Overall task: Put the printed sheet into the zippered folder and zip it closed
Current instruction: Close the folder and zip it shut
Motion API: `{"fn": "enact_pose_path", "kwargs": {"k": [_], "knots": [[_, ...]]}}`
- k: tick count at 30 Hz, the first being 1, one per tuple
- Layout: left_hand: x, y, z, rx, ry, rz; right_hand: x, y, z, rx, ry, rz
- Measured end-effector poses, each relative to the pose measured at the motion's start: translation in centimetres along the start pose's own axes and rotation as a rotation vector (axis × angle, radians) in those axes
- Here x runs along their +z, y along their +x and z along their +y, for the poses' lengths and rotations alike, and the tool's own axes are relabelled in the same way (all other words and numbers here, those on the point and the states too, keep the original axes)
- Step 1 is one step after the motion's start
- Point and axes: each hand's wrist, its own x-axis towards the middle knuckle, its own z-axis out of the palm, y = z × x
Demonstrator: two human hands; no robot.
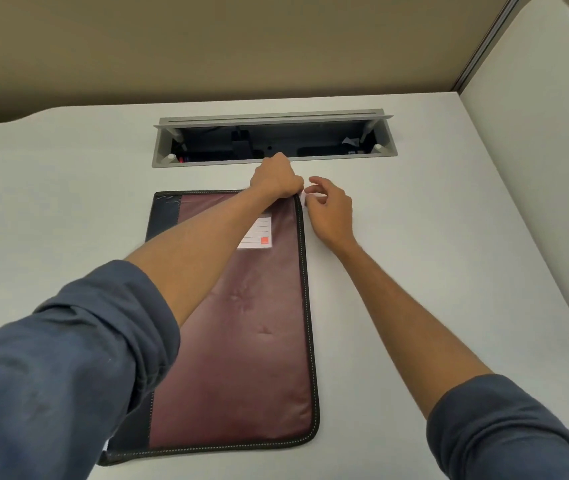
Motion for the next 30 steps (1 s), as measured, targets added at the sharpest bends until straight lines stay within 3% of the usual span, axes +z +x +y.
{"fn": "enact_pose_path", "kwargs": {"k": [6, 12, 15, 18, 23, 30], "knots": [[0.4, 0.5, 0.1, 0.017, 0.036, 0.06, 1.5, -3.8, -0.6, 0.017, -0.112, 0.059], [0.2, 0.0, 0.5, 0.115, 0.19, 0.176, 2.1, -4.1, -0.9, 0.116, -0.068, 0.148], [-0.9, 0.4, -0.9, 0.045, 0.159, 0.188, 2.0, -3.9, -0.9, 0.125, -0.076, 0.155], [-1.7, 0.7, -2.1, -0.048, 0.086, 0.129, 1.9, -3.8, -0.9, 0.122, -0.093, 0.141], [-2.3, 0.6, -2.3, -0.054, 0.002, -0.03, 1.2, -3.2, -1.3, 0.126, -0.118, 0.056], [-3.9, 0.0, -0.3, -0.074, 0.106, -0.205, 0.9, -1.4, -1.5, 0.124, -0.04, -0.046]]}}
